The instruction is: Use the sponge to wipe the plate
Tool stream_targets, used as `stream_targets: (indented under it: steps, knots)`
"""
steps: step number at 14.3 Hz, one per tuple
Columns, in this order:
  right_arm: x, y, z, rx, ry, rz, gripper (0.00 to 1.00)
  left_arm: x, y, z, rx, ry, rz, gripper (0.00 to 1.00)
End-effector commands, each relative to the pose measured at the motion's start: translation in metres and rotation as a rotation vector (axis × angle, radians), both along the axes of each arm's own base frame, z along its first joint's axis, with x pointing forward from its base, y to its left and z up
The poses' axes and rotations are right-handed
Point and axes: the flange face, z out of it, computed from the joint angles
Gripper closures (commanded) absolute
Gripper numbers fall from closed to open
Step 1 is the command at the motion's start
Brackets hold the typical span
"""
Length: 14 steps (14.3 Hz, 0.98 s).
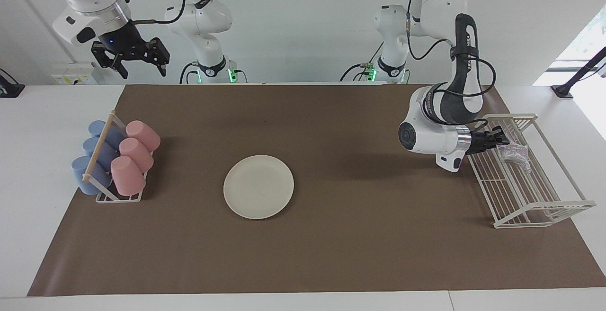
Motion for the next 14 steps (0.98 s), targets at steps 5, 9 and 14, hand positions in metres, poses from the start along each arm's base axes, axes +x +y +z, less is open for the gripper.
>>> stream_targets:
  steps: [5, 9, 14]
  knots:
    - [-0.007, -0.002, 0.000, -0.007, -0.009, 0.017, 0.00, -0.003, 0.002, 0.013, -0.048, -0.026, 0.002, 0.00]
    - [-0.007, -0.003, 0.000, -0.008, -0.009, 0.016, 0.00, 0.002, 0.008, 0.075, -0.310, -0.081, 0.115, 0.00]
    - [-0.007, -0.003, 0.000, -0.007, -0.009, 0.016, 0.00, 0.000, 0.000, 0.142, -0.567, -0.169, 0.202, 0.00]
